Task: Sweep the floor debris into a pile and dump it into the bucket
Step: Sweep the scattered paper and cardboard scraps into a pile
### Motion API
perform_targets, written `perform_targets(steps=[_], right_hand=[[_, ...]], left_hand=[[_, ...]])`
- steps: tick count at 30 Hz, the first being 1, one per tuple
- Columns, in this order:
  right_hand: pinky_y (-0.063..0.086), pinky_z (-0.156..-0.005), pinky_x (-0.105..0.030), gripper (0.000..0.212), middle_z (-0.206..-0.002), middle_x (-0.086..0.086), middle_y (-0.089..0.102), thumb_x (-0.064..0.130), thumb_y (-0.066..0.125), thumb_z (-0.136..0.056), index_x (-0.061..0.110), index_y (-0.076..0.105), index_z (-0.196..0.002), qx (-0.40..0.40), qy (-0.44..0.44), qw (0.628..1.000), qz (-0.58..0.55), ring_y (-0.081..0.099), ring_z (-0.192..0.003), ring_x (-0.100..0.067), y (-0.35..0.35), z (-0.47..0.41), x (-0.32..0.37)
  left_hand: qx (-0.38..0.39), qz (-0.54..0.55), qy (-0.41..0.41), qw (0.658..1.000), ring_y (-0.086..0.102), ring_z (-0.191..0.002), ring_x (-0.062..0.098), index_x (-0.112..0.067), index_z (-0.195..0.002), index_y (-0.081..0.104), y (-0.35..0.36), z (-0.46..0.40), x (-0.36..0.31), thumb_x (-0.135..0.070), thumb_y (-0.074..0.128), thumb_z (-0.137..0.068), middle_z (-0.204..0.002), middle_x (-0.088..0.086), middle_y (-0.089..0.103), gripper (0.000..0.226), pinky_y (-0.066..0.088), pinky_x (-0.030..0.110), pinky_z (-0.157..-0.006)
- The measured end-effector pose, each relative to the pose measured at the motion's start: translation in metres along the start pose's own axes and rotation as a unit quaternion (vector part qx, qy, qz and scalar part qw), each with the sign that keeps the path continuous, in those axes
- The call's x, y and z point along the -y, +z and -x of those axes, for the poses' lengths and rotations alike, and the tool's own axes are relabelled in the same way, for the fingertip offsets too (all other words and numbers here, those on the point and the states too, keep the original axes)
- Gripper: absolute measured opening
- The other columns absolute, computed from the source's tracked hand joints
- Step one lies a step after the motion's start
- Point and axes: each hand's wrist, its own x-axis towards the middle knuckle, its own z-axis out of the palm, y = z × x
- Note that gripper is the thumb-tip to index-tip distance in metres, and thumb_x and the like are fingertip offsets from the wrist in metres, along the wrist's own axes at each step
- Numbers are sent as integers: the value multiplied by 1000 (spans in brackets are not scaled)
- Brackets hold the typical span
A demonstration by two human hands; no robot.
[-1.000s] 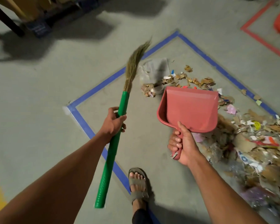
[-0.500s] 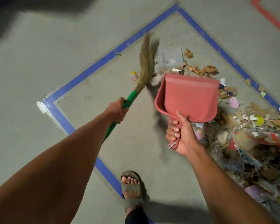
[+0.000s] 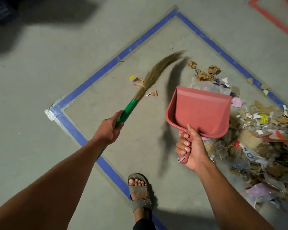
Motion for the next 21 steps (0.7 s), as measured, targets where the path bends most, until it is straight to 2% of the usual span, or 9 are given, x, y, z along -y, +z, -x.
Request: perform_targets(steps=[4, 8, 11, 13, 17, 19, 21], right_hand=[[20, -32, -20, 48, -44, 9, 29, 53, 60, -97, 24, 42, -63, 12, -4, 1000, 0, 25, -31, -5, -5, 3, -4], [17, -35, -21, 49, -44, 9, 29, 54, 58, -98, 25, 43, -62, 14, 1, 1000, 2, 26, -30, -5, -16, -3, -13], [14, -39, -22, 50, -44, 9, 29, 54, 59, -98, 25, 44, -60, 8, 7, 1000, -3, 26, -31, -5, -28, -5, -21], [15, -38, -22, 50, -44, 9, 29, 53, 59, -98, 24, 45, -60, 5, 10, 1000, -3, 26, -31, -6, -33, -4, -23], [21, -33, -21, 49, -44, 8, 30, 52, 57, -100, 24, 44, -63, 10, 8, 1000, -10, 26, -31, -6, -30, 6, -18], [22, -33, -21, 49, -44, 8, 30, 52, 58, -100, 24, 44, -63, 19, 2, 1000, -16, 26, -32, -6, -28, 11, -12], [22, -33, -21, 48, -45, 8, 30, 52, 59, -99, 24, 43, -65, 33, -5, 999, -23, 26, -32, -5, -28, 15, -4]], left_hand=[[-42, 22, -116, 992, 67, -71, 32, -39, -151, 40, 2, -2, 24, -33, 53, -103, -92, 13, 70, 50, 60, 41, -70], [11, 0, -182, 983, 70, -72, 32, -34, -151, 40, 19, -5, 25, -30, 48, -102, -98, 14, 68, 50, 64, 44, -66], [78, -44, -152, 984, 69, -83, 36, -34, -154, 38, 40, 0, 10, -31, 48, -102, -109, 17, 66, 53, 63, 45, -75], [123, -82, -115, 982, 68, -92, 37, -35, -156, 36, 55, 3, -5, -32, 49, -103, -117, 19, 64, 55, 58, 41, -81], [208, -91, -10, 974, 63, -93, 26, -40, -155, 38, 70, 12, -40, -31, 51, -104, -115, 6, 64, 53, 48, 34, -82], [208, -104, 44, 972, 64, -101, 27, -39, -156, 37, 66, 15, -50, -30, 52, -104, -124, 6, 66, 55, 49, 34, -87], [171, -136, 104, 970, 62, -120, 30, -37, -159, 34, 56, 18, -53, -28, 54, -104, -147, 3, 58, 59, 50, 38, -100]])
